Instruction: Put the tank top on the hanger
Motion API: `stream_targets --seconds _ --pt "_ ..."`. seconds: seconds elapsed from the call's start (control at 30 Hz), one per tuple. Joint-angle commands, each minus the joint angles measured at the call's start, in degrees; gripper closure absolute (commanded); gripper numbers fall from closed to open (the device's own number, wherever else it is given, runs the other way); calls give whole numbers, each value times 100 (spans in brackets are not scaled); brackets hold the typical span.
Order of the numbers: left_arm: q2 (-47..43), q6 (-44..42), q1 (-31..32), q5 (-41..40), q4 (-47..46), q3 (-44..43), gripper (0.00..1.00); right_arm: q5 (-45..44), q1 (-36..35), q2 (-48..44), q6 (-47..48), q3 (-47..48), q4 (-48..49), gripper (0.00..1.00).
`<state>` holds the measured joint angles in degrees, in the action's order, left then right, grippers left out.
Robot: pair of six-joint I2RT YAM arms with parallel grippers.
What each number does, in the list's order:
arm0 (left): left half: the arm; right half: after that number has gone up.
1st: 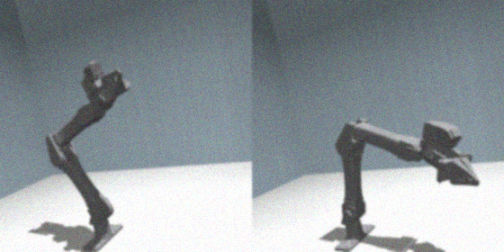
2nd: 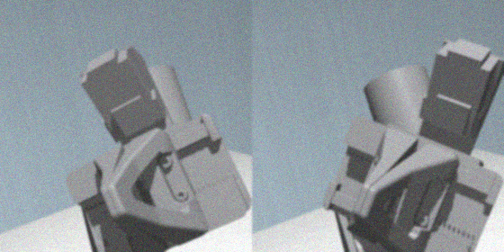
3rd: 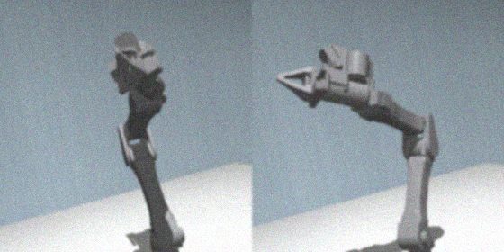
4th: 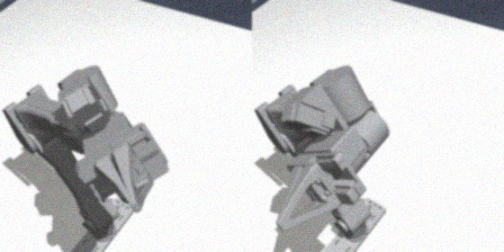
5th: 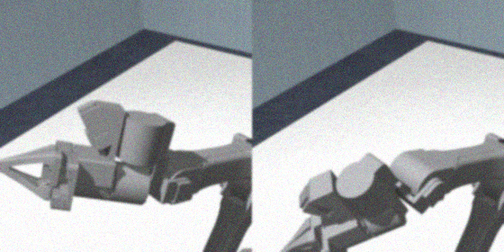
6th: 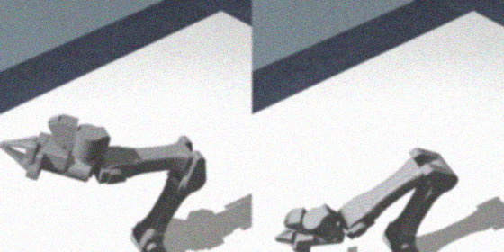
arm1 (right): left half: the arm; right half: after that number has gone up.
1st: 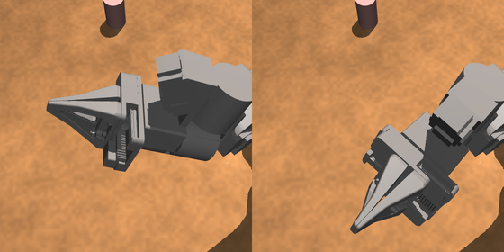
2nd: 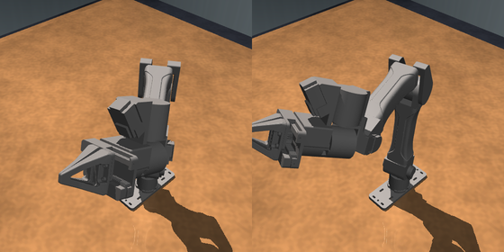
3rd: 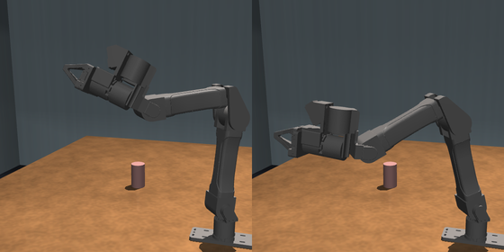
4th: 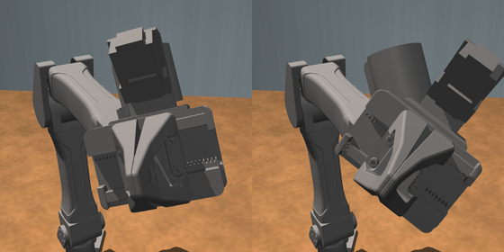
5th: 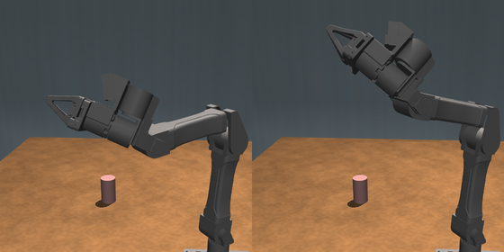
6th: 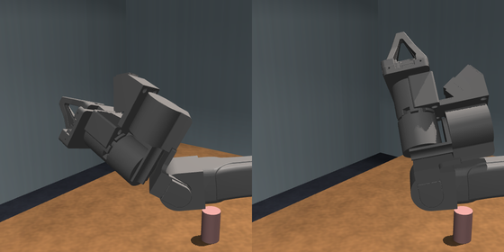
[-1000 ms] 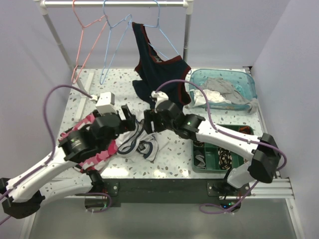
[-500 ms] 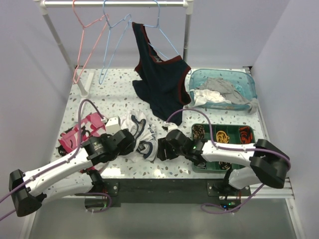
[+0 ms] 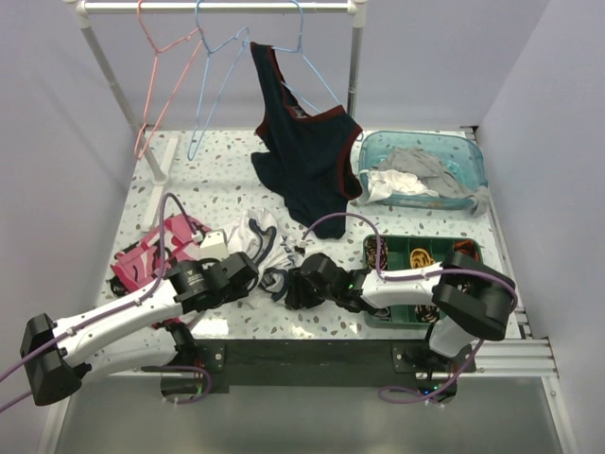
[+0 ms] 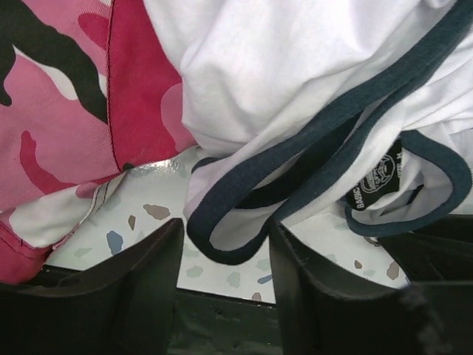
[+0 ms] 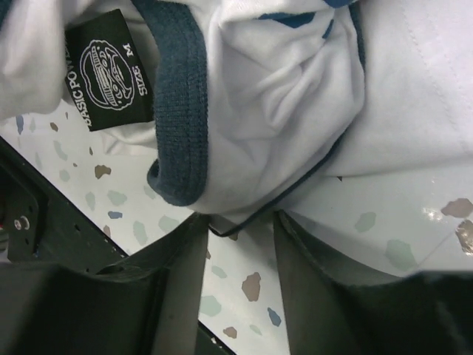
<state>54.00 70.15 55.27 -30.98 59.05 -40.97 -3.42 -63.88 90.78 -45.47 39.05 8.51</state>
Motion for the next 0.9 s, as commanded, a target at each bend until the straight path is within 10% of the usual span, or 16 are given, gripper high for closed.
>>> stream_targets --seconds 0.0,0.2,0.5,0.87 --pt "-21 219 28 -101 -51 168 51 -18 -63 211 -199 77 432 61" --pt "-126 -456 28 66 -595 -138 100 -534 -72 -314 -32 234 -295 100" --pt "-742 -1863 28 -566 -1702 -2279 100 -3188 -72 -2713 1645 2377 -3601 100" --pt "13 -4183 19 -1902 -5051 -4664 100 -4254 77 -1303 4844 7461 -3216 100"
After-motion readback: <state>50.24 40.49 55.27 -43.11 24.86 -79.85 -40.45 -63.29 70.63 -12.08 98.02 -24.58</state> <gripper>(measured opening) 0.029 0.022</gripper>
